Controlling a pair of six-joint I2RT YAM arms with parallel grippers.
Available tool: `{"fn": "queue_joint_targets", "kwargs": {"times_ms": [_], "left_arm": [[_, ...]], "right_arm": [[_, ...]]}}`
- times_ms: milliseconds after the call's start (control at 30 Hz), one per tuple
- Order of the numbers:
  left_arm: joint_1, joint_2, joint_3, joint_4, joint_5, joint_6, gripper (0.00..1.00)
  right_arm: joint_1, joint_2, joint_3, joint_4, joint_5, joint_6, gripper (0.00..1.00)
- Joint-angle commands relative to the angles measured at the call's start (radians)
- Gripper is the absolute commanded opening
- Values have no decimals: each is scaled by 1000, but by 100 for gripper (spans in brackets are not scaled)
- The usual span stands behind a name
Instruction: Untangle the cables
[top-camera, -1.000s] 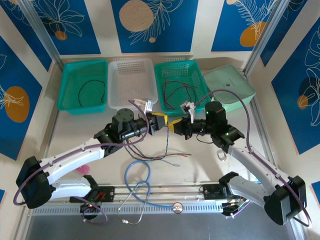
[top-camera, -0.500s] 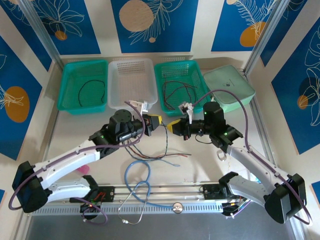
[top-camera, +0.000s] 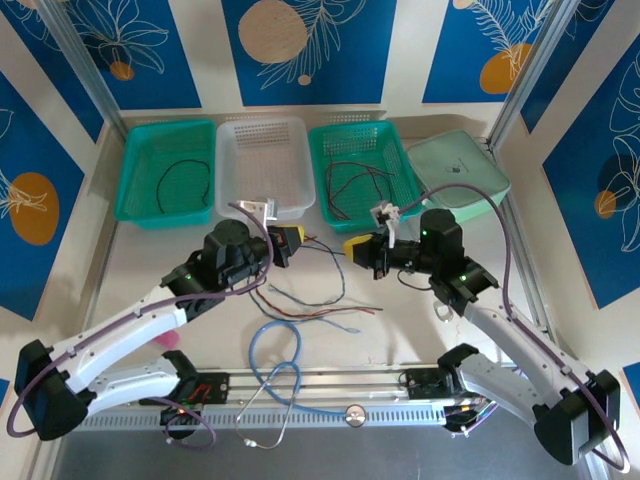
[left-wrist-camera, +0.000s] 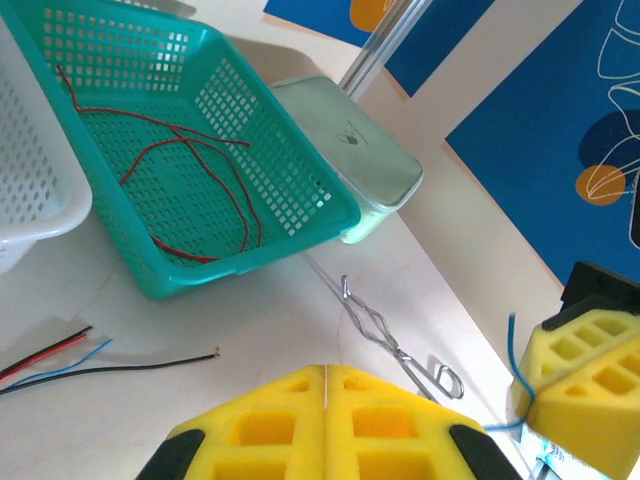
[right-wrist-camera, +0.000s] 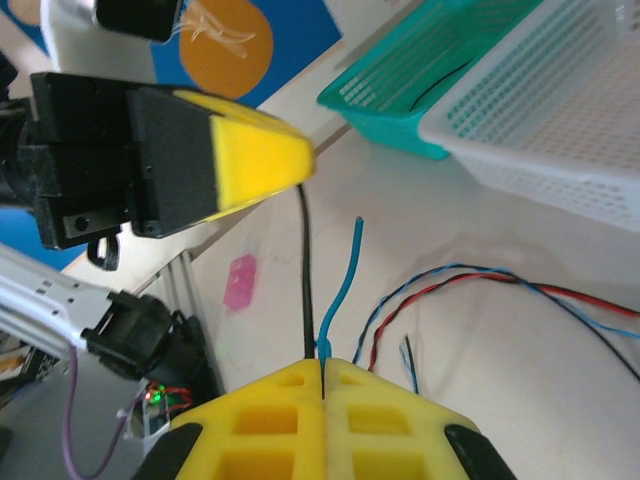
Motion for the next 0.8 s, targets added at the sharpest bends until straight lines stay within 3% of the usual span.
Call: {"fn": "queue_joint_targets", "kwargs": {"times_ms": [0, 233, 367, 500, 767], "left_arm": [[16, -36, -11, -35, -43, -4, 0], [16, -28, 22, -51, 35, 7, 0], [13, 31, 118, -52, 153, 34, 0], [-10, 112, 284, -110, 243, 88, 0], [-51, 114, 395, -153, 224, 141, 0]], "right_arm": [[-21, -40, -29, 48, 73, 46, 0], [-14, -42, -7, 65, 131, 86, 0], [52, -28, 82, 46, 180, 70, 0], [133, -14, 172, 30, 310, 33, 0], [143, 3, 249, 74, 539, 39, 0]]}}
